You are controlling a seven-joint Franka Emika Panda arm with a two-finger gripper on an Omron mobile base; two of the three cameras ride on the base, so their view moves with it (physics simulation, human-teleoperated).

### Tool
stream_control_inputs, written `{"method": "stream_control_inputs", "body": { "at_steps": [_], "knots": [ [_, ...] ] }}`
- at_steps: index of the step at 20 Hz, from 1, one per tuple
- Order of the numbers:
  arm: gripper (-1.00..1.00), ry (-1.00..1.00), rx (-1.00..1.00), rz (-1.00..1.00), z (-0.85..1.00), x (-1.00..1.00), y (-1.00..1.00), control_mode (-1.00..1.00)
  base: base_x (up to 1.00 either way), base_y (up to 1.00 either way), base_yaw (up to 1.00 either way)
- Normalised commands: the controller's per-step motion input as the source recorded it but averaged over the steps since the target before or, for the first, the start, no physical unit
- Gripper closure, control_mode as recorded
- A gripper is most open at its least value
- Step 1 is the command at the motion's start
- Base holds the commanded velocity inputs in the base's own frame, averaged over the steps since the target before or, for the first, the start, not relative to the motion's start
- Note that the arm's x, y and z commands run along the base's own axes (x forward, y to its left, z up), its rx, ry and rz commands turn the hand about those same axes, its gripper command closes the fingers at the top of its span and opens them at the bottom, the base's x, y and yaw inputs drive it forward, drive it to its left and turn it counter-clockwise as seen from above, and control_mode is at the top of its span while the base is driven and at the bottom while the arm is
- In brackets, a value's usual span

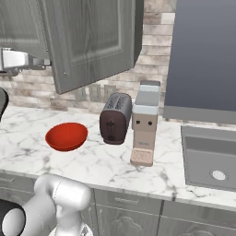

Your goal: Open the cabinet. Pick the orange and peach from the cabinet and place them into the bowl. Then close the cabinet.

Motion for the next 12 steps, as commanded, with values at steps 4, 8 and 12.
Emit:
{"method": "stream_control_inputs", "body": {
  "at_steps": [4,8,12],
  "knots": [
    [1.0,0.0,-0.03,-0.06,-0.04,0.0,-0.73,-1.0,0.0,0.0,0.0],
    [1.0,0.0,-0.01,-0.04,-0.06,0.0,-0.6,-1.0,0.0,0.0,0.0],
    [1.0,0.0,0.0,-0.02,-0.1,0.0,-0.54,-1.0,0.0,0.0,0.0]
  ]
}}
